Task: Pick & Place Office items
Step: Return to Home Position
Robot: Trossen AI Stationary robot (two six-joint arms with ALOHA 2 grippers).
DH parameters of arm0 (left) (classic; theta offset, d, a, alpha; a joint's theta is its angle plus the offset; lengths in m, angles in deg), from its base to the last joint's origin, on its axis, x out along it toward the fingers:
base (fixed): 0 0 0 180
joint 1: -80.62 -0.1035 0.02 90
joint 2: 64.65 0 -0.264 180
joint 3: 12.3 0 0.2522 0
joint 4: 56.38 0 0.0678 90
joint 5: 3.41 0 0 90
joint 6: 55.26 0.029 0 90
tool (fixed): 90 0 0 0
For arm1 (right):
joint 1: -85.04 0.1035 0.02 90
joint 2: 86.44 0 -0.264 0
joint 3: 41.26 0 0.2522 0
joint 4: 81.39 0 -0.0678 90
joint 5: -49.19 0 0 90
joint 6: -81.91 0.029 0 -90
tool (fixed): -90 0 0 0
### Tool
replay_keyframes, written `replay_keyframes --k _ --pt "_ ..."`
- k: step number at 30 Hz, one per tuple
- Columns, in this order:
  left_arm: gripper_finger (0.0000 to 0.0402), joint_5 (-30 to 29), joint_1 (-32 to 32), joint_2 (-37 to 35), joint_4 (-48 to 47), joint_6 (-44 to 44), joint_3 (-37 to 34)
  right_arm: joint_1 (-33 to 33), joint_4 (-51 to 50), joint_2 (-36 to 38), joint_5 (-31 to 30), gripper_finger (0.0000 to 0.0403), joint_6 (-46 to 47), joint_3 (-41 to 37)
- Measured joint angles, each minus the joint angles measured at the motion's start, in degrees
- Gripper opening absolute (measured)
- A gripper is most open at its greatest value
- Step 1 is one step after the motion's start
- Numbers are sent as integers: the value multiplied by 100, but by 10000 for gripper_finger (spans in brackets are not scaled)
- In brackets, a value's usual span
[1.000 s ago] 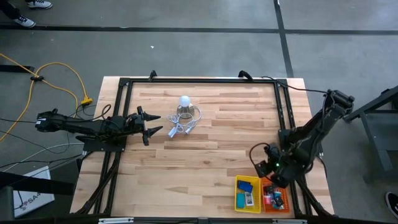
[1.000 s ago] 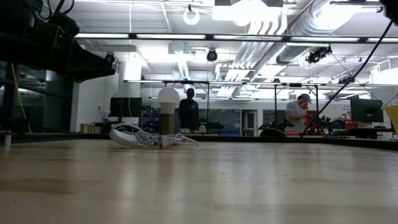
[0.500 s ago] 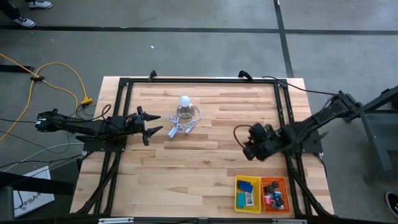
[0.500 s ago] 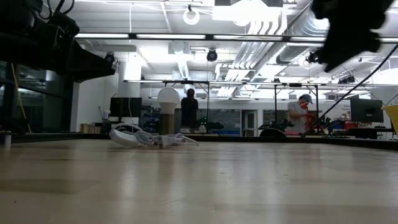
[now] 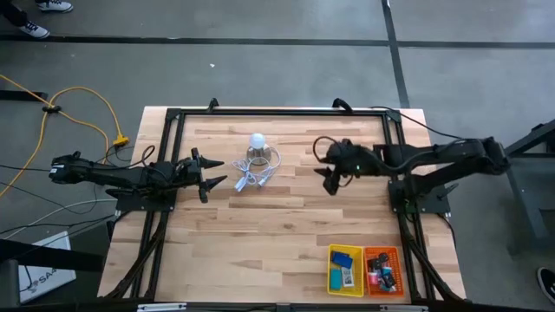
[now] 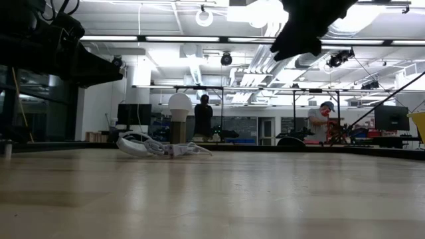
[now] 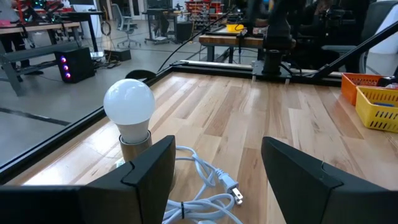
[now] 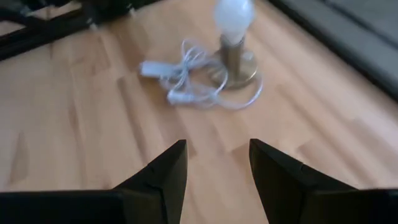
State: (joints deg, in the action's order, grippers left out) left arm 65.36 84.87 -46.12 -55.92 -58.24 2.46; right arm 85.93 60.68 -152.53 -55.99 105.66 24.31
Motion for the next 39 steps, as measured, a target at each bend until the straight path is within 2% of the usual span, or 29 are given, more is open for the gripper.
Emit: replay_keyframes --k 6,11,16,25,30,39 --pt "230 2 0 0 0 0 0 -631 461 0 -331 160 -589 0" --pt "230 2 -1 0 0 0 0 -981 1190 0 -192 160 -970 -297" --pt "230 1 0 0 0 0 0 -1550 2176 268 461 160 -1245 -1055" --pt "230 1 -1 0 0 0 0 -2432 2681 1271 1665 160 -1300 -2318" --pt "230 0 0 0 0 0 0 -2586 2955 1920 1560 160 -1249 -2975" --pt "230 0 -2 2 0 0 0 -2330 2950 3077 787 160 -883 -3855"
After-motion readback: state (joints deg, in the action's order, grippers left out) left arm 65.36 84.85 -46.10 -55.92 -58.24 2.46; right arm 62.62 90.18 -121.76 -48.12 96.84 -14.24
